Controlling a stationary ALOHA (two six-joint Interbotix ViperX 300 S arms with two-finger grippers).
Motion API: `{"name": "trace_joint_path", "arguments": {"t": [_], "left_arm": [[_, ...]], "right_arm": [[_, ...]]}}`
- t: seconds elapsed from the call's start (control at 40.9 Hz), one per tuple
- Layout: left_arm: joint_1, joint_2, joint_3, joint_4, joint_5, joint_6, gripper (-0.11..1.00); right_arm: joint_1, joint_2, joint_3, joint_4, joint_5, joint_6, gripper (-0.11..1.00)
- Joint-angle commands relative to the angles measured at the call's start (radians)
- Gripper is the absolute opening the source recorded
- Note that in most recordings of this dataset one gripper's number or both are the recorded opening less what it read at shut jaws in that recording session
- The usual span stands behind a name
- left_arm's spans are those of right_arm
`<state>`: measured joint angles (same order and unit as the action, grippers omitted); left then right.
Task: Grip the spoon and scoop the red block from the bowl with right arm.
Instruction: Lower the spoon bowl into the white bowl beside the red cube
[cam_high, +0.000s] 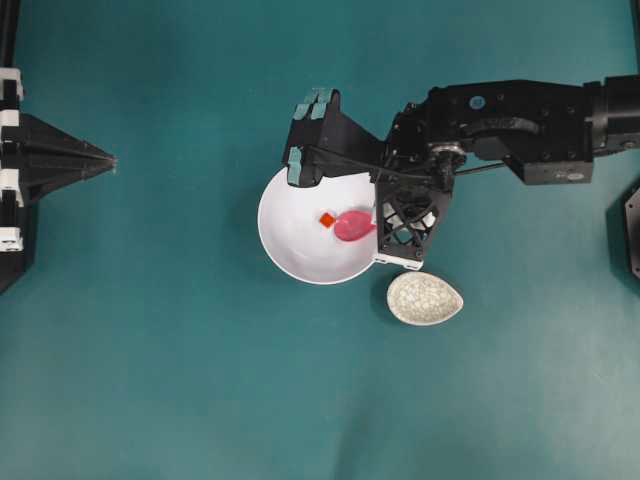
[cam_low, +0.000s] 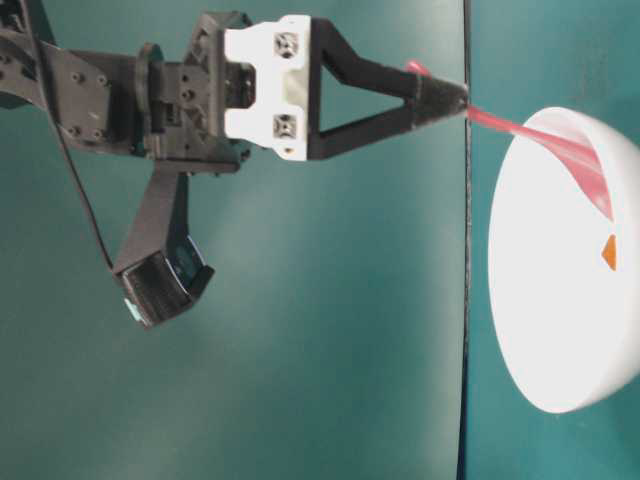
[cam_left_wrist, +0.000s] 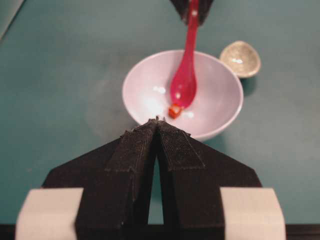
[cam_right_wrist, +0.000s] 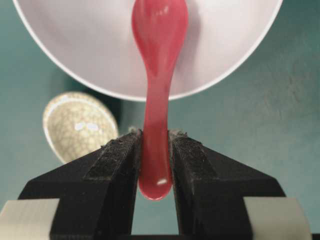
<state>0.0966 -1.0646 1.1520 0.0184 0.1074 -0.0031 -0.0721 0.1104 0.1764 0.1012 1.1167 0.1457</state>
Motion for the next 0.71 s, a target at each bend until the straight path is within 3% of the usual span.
{"name": "trace_joint_path", "arguments": {"t": [0.0, 0.684], "left_arm": [[0.005, 0.008, -0.026, 0.003, -0.005, 0.002, 0.0], [0.006, 0.008, -0.026, 0.003, -0.011, 0.0, 0.0]], "right_arm": [[0.0, -0.011, -0.029, -0.002, -0.032, -0.002, 0.26], [0.0, 0.008, -0.029, -0.002, -0.218, 0.017, 0.26]]}}
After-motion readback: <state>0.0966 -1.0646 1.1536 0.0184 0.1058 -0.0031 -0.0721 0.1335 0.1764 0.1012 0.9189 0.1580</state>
